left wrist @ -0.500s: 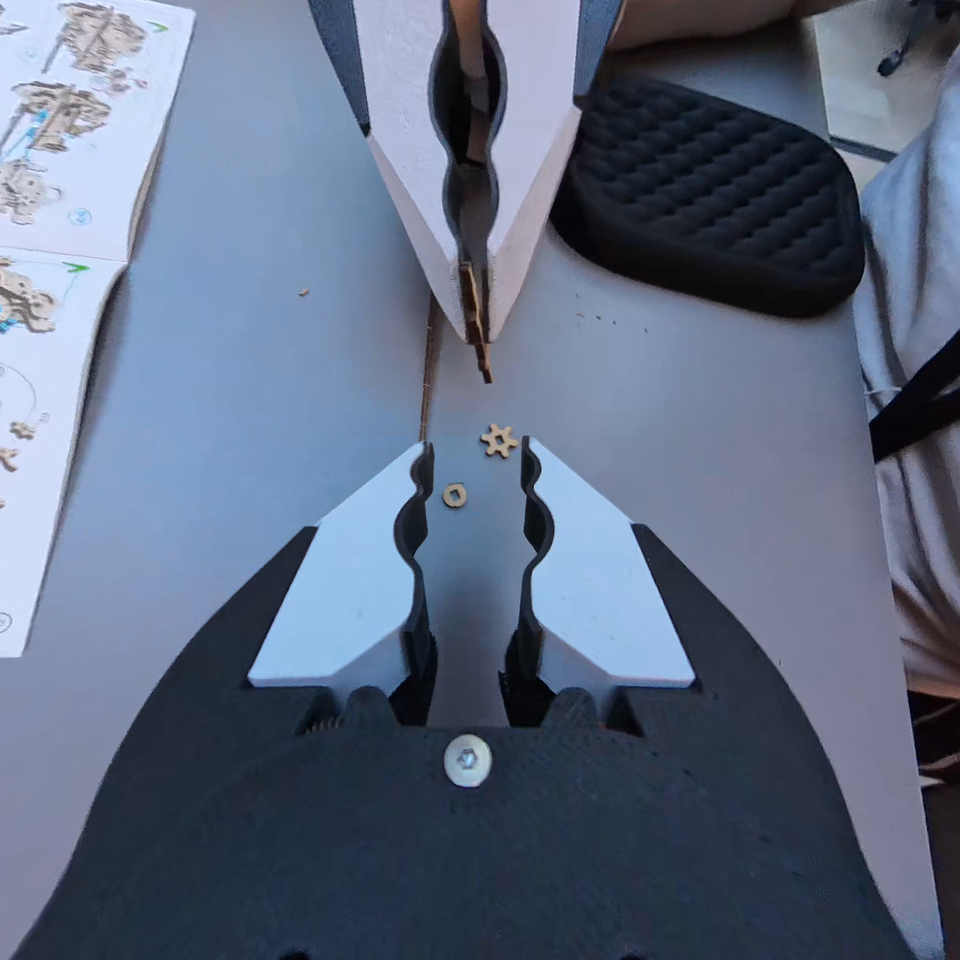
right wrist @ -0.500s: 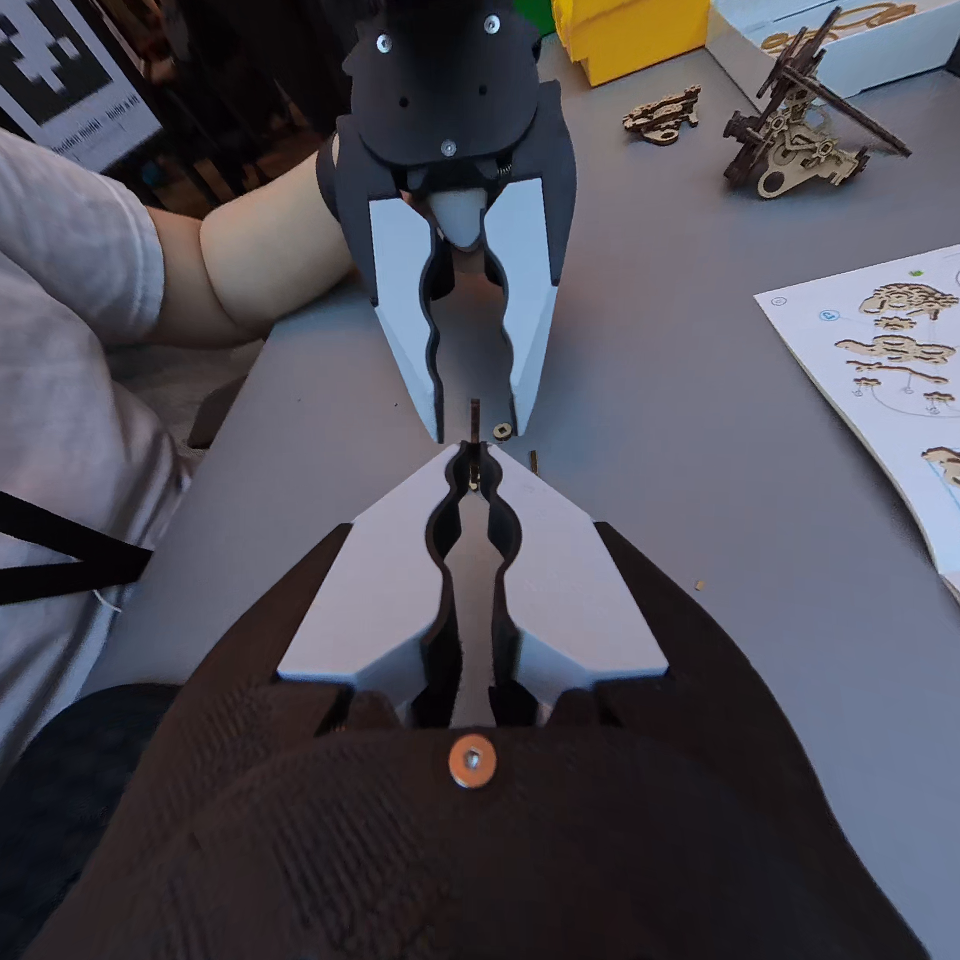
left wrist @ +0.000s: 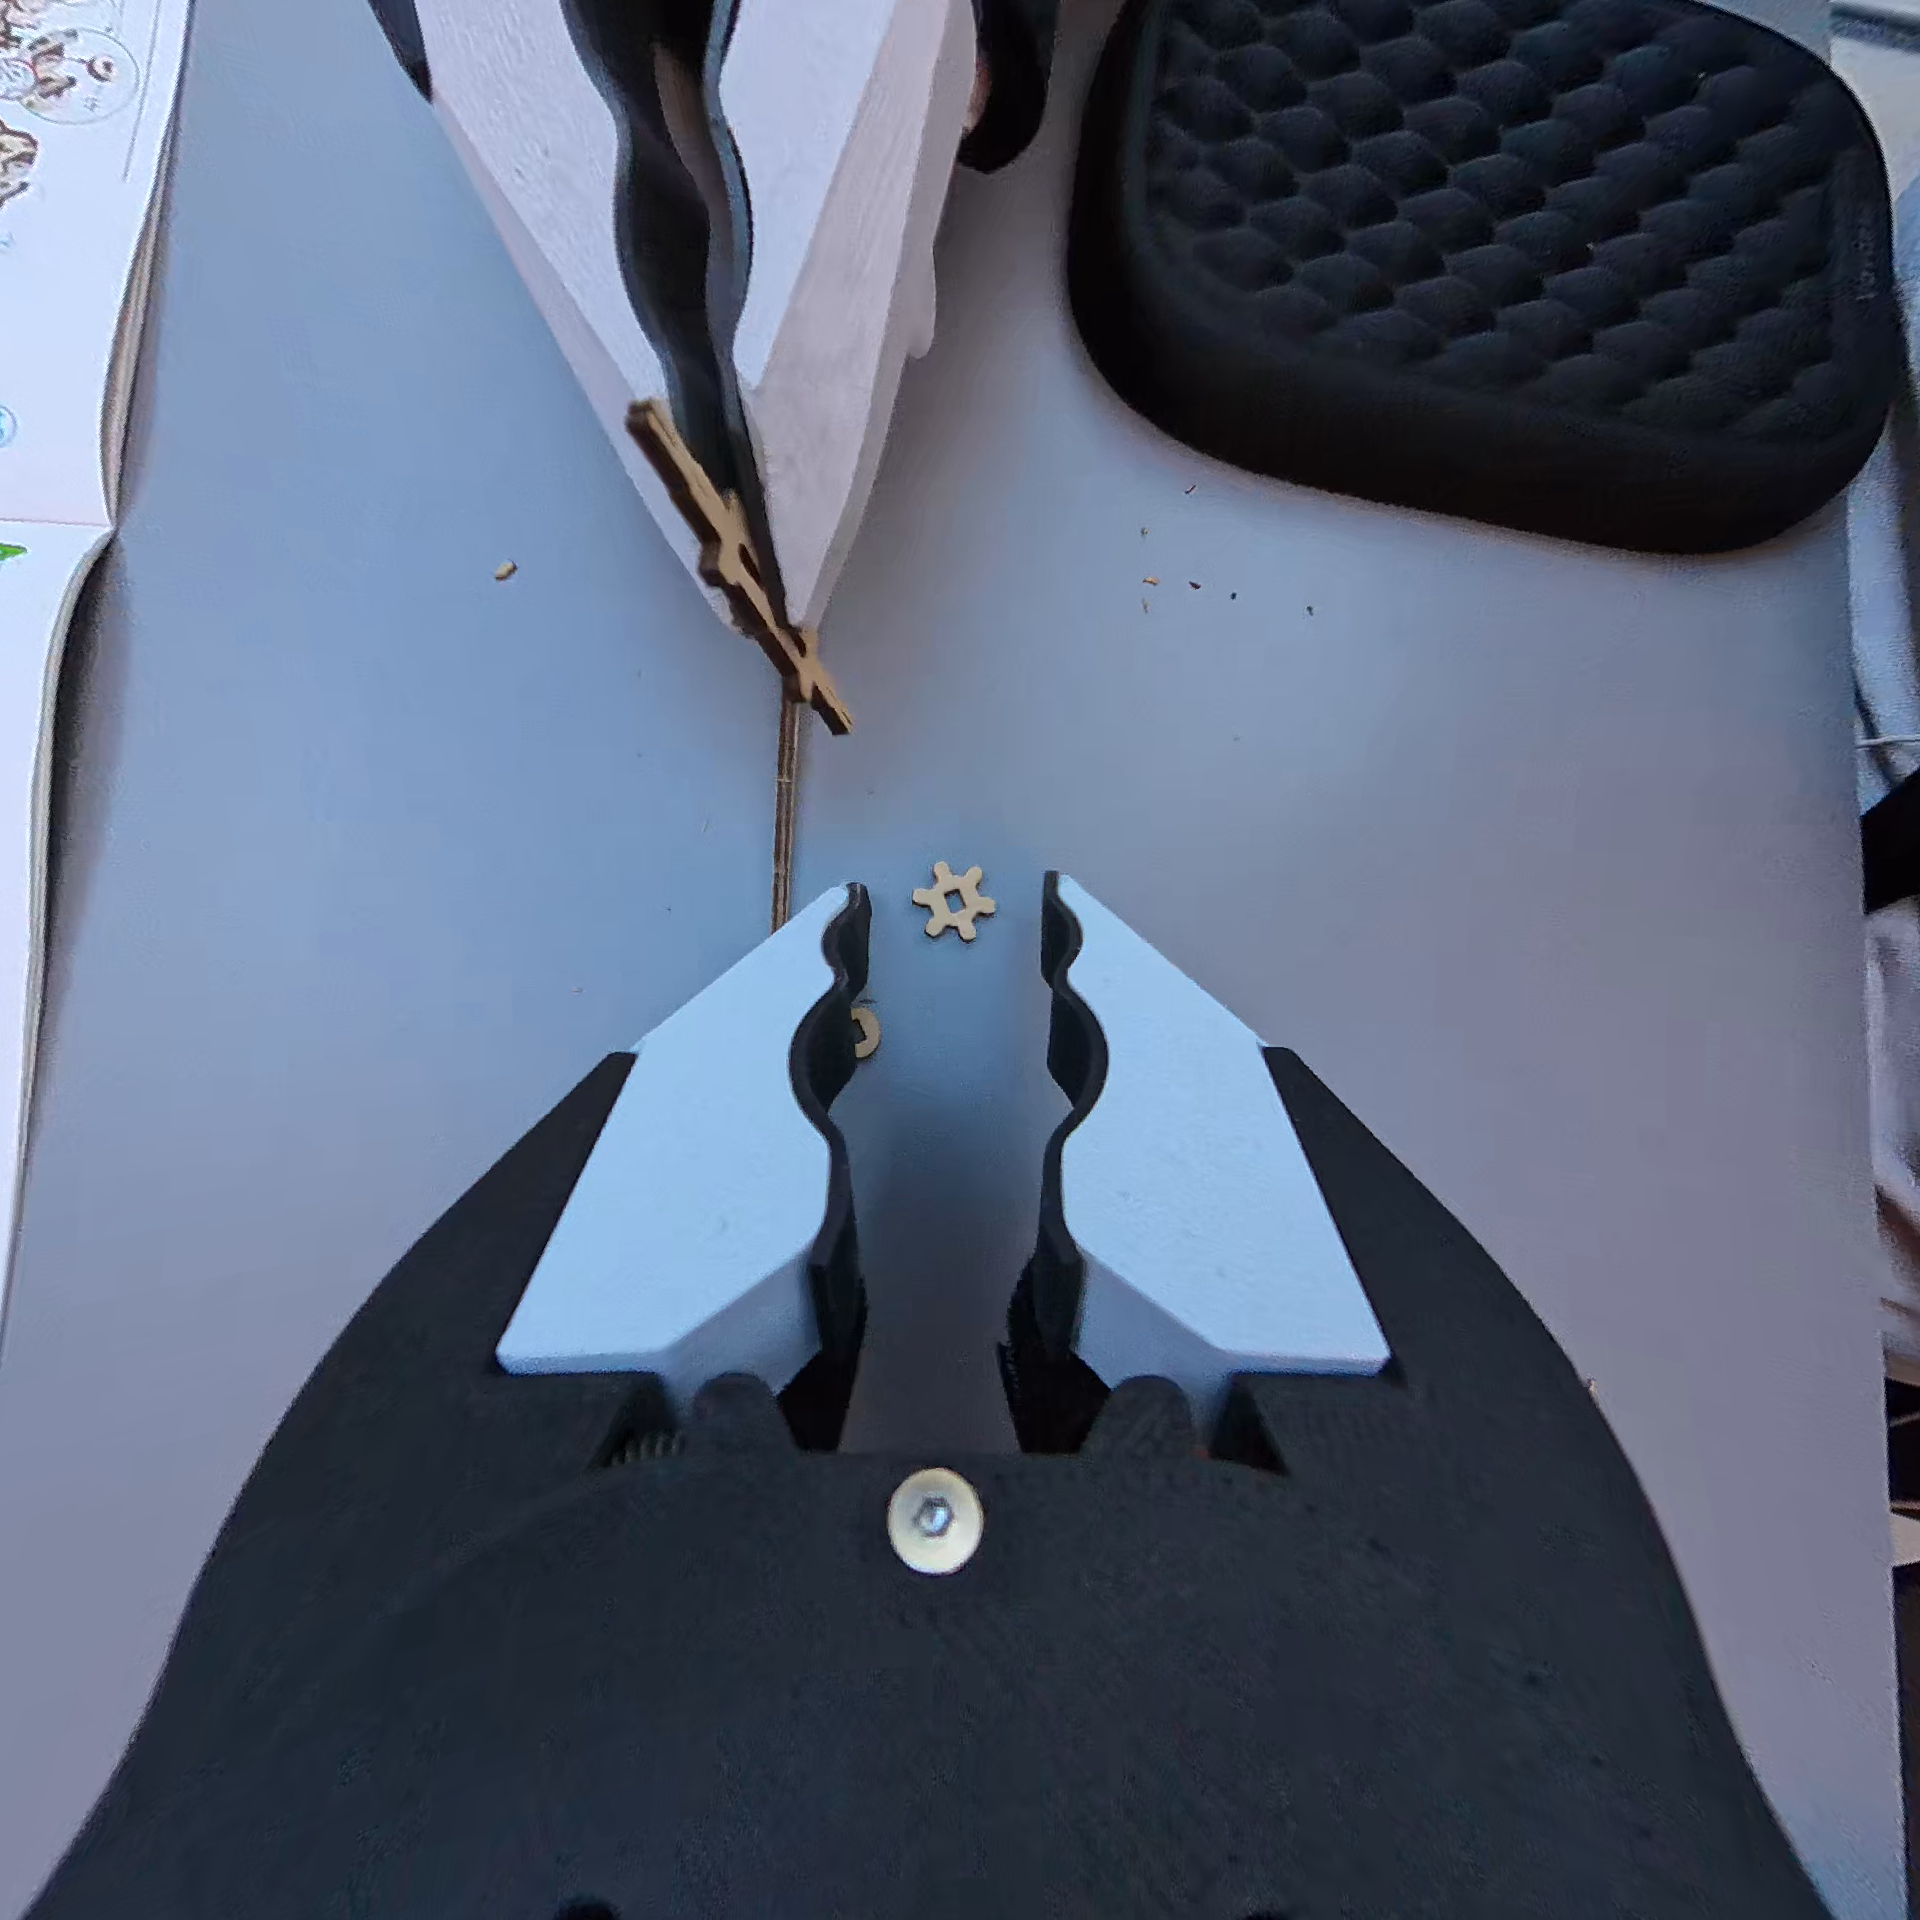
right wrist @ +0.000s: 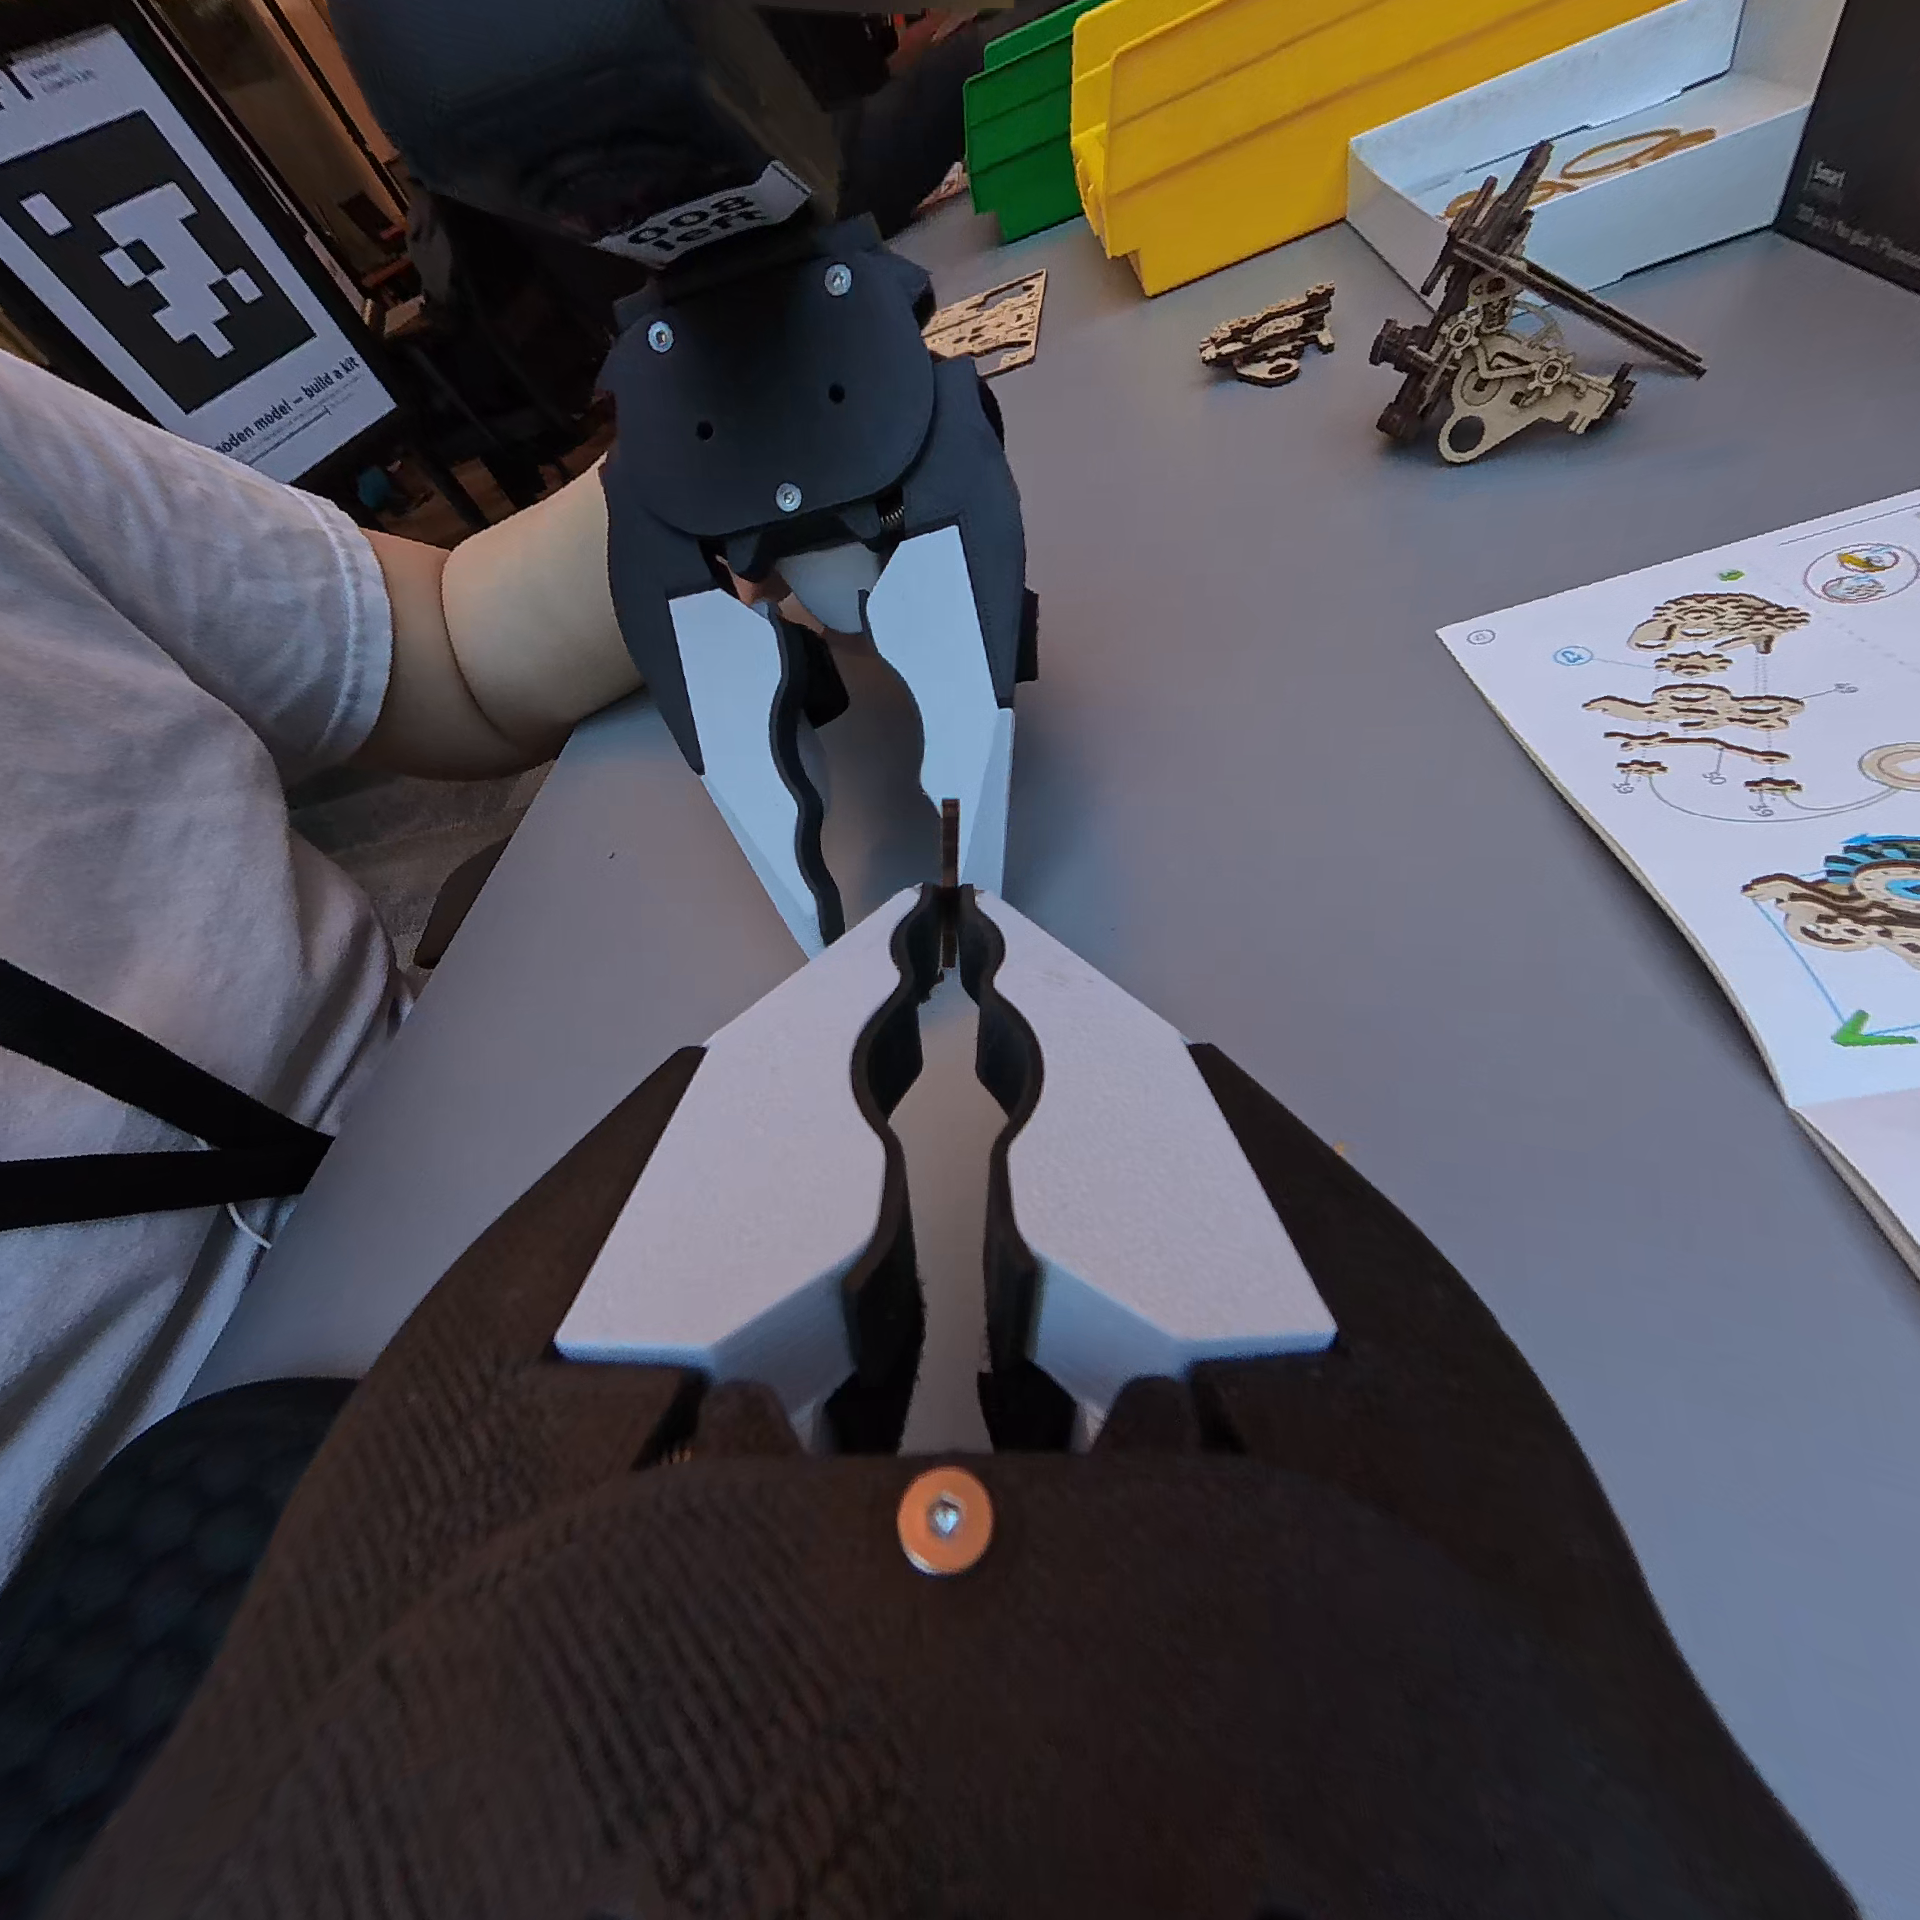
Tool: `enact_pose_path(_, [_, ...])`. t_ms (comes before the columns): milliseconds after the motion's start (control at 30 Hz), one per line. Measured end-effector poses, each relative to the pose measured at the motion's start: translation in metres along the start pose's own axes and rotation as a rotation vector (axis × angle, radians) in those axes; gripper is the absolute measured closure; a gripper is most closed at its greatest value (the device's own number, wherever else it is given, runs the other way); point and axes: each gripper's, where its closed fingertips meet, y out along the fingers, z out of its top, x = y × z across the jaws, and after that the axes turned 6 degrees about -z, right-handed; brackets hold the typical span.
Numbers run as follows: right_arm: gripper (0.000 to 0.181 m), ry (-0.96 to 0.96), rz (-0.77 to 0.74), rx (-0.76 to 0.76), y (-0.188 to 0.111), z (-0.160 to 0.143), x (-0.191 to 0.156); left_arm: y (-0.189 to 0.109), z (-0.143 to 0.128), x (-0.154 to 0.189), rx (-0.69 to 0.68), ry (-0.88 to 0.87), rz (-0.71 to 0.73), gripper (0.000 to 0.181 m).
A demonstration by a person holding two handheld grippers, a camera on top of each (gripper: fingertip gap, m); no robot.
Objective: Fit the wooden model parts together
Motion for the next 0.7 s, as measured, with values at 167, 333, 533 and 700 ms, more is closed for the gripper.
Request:
enact_pose_path(167, [0.181,0.013,-0.004,0.014,-0.003,0.002,0.004,0.001,-0.002,-0.003,-0.048,0.074,0.077,0.155])
enact_pose_path(333, [0.18,0.008,0.006,0.013,-0.003,0.0,0.003,0.001,-0.002,-0.003,-0.056,0.096,0.09,0.157])
enact_pose_path(533, [0.181,-0.02,0.009,0.02,-0.004,0.0,0.0,0.001,-0.002,-0.003,-0.065,0.129,0.1,0.168])
enact_pose_path(700, [0.181,-0.033,0.003,0.056,-0.009,0.004,0.002,-0.002,-0.001,-0.014,-0.022,0.062,0.117,0.168])
